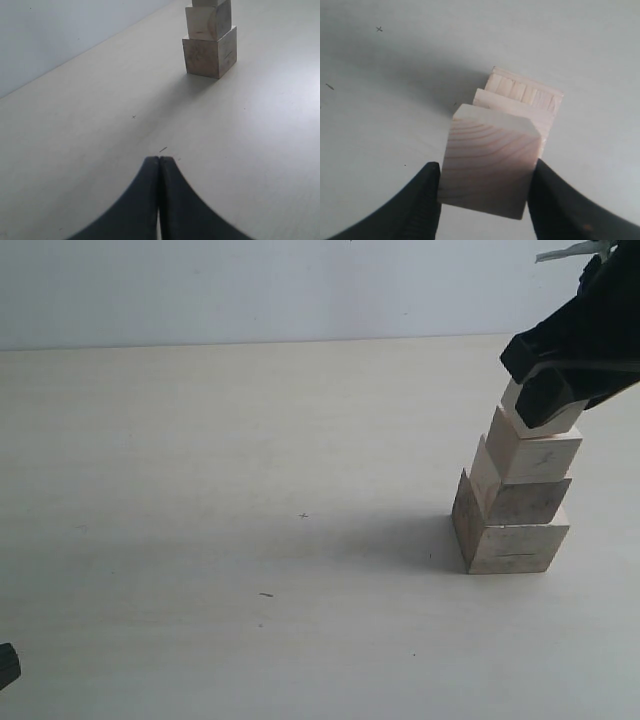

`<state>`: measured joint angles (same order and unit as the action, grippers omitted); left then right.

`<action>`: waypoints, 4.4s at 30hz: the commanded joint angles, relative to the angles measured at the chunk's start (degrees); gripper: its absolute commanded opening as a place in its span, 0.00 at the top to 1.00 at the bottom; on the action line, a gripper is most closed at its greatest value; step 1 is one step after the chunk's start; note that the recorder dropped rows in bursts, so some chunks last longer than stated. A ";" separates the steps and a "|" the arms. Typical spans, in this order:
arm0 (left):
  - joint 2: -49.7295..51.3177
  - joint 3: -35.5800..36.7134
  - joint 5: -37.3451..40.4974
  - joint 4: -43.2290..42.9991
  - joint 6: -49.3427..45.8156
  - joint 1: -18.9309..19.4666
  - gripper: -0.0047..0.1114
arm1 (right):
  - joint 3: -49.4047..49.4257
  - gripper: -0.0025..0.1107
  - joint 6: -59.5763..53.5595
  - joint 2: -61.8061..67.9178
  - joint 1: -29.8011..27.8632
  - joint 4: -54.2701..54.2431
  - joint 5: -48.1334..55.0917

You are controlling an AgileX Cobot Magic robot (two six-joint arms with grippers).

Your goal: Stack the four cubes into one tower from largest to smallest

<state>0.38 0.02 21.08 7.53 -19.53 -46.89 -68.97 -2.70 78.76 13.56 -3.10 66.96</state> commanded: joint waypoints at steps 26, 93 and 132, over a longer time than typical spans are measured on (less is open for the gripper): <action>-0.38 -0.02 -0.35 0.19 0.21 0.09 0.96 | 0.06 0.85 -0.57 0.76 -0.25 1.62 -1.17; -0.38 -0.02 -0.35 0.19 0.21 0.09 0.96 | 0.06 0.85 -1.67 -0.70 -1.54 -1.50 -1.10; -0.38 -0.02 -0.35 0.19 0.21 0.09 0.96 | 0.06 0.85 -1.67 1.13 -1.54 -1.35 -1.19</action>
<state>0.38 0.02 21.08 7.53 -19.53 -46.89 -68.97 -4.53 79.92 12.26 -4.57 65.78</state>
